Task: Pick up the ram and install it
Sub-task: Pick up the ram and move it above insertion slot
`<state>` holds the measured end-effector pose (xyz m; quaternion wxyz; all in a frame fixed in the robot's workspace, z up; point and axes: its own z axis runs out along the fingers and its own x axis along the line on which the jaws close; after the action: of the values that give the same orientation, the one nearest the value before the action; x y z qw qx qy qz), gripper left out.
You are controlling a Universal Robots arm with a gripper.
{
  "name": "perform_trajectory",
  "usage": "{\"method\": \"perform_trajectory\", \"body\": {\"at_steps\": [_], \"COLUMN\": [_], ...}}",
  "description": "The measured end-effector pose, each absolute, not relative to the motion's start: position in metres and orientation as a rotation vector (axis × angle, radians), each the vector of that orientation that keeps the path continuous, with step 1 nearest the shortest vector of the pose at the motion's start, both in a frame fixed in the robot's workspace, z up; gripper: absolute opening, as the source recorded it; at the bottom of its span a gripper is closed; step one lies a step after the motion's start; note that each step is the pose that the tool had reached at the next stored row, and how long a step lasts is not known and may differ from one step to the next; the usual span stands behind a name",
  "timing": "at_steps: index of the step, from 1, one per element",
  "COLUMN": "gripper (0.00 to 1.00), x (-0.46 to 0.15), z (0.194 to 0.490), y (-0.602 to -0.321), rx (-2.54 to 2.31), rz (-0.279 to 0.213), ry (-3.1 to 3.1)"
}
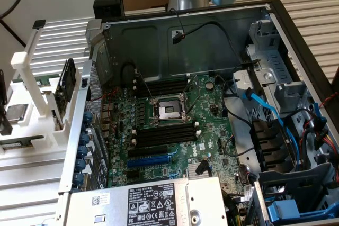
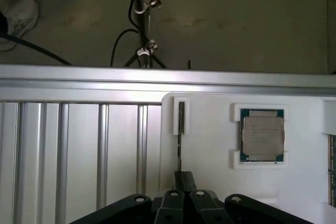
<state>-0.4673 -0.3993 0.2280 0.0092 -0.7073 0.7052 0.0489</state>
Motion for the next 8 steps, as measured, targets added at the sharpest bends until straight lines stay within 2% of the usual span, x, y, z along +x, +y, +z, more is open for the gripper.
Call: {"method": "perform_trajectory", "body": {"at_steps": [8], "gripper": [0.10], "x": [-0.4573], "z": [0.2248], "y": [-0.3993], "rx": [-2.212], "rz": [0.161], "ry": [2.206]}}
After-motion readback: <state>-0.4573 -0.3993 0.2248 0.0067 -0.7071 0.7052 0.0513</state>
